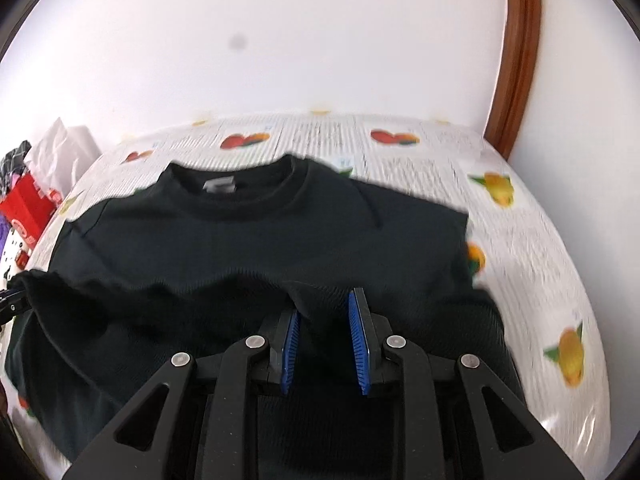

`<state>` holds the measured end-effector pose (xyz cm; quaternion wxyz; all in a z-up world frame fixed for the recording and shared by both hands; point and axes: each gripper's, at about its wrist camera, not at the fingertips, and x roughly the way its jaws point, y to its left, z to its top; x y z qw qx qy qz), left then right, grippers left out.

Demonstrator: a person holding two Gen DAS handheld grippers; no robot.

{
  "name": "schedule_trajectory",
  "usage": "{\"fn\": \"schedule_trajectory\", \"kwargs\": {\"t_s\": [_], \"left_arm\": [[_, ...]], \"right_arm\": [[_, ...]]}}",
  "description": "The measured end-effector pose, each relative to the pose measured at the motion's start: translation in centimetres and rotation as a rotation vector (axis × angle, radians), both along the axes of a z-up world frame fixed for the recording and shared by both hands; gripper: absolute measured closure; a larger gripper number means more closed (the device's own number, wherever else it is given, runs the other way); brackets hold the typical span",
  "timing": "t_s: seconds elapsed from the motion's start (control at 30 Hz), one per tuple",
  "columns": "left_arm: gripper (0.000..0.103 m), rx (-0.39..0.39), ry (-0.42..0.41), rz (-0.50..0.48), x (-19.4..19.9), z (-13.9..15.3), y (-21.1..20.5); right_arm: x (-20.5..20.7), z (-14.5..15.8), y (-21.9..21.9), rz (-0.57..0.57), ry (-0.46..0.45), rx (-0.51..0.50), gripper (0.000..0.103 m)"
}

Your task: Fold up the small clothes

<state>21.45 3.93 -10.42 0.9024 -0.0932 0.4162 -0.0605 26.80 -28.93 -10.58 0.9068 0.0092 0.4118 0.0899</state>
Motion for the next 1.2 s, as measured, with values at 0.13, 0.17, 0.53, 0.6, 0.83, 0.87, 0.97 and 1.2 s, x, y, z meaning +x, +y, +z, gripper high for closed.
{"fn": "schedule_trajectory", "kwargs": {"t_s": [0.13,0.17,0.53,0.6,0.83,0.87,0.97,1.2], "left_arm": [[0.076,0.033,0.021,0.032,2.9,-0.9,0.2],[0.076,0.022,0.029,0.036,3.3,-1.1,0.4],[0.062,0.066,-0.036,0.052,0.8,0.2,3.6],[0.062,0.078,-0.015,0.061,0.7,-0.2,4.5],[0.062,0.087,0.036,0.03,1.9,-1.8,5.8],[0.062,0.084,0.04,0.015,2.2,-1.8,5.8],[0.062,0.114,0.084,-0.027,4.2,-2.5,5.1],[0.093,0.138,0.029,-0.031,3.8,-2.4,4.4]], "right_arm": [[1.5,2.9,-0.6,-0.014,-0.07,0.047,0.079],[1.4,3.6,-0.8,-0.017,-0.096,0.045,0.079],[-2.5,4.6,-7.8,-0.042,-0.111,0.044,0.057],[-2.5,3.2,-7.8,-0.022,-0.083,0.031,0.054],[1.3,-1.0,-6.8,-0.036,-0.007,-0.055,0.054],[2.1,-1.2,-6.7,-0.042,0.004,-0.051,0.054],[3.9,-1.9,-6.4,-0.032,0.019,-0.045,0.055],[5.3,-3.2,-5.8,-0.001,0.035,-0.072,0.082]]}}
